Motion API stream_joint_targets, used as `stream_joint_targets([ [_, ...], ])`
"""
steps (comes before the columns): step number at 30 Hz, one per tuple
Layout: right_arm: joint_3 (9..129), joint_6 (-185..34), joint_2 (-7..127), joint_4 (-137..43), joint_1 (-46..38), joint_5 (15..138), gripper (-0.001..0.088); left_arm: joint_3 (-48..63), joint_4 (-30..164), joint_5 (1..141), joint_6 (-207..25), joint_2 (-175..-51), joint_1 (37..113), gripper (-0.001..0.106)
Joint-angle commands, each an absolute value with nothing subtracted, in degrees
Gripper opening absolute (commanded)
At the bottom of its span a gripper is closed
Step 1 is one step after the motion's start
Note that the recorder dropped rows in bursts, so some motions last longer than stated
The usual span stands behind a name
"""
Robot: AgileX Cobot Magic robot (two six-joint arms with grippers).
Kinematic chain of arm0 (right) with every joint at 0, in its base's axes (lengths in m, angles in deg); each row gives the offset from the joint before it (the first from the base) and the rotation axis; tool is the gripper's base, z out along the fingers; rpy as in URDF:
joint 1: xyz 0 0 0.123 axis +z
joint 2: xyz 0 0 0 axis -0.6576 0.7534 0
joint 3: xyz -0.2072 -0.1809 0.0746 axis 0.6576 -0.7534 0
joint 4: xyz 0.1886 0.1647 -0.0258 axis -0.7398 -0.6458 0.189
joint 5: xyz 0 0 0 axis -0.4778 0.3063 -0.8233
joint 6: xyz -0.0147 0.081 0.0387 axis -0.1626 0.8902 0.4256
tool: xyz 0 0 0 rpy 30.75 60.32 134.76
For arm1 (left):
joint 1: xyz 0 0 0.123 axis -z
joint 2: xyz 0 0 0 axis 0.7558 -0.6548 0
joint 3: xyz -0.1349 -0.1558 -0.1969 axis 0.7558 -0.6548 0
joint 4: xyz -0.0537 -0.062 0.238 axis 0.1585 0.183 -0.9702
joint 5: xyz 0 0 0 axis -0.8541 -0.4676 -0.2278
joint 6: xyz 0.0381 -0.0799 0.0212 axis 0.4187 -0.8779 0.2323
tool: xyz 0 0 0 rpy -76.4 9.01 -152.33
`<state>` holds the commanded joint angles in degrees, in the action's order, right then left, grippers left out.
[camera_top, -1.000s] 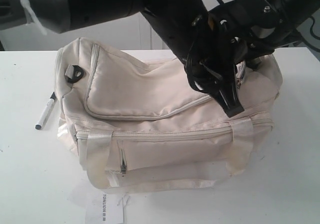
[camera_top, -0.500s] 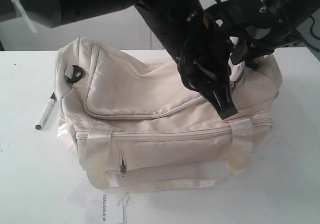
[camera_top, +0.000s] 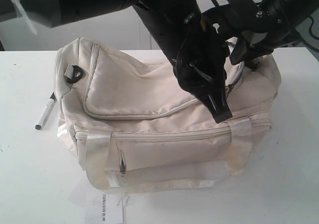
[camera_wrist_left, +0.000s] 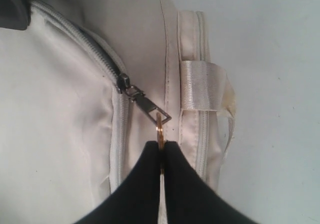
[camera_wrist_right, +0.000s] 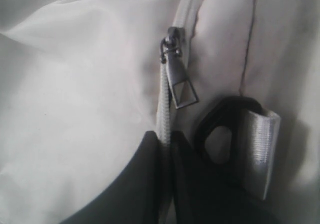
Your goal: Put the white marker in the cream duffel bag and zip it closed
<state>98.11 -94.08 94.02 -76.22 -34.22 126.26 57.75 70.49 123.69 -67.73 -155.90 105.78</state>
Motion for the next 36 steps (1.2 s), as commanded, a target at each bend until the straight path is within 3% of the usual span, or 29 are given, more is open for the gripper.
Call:
stream_joint_targets([
  [36,98.11,-94.08,94.02,-75.20,-34.22,126.26,0.0000,57.75,67.71,129.91,-68.03,-155.46,105.78,0.000],
])
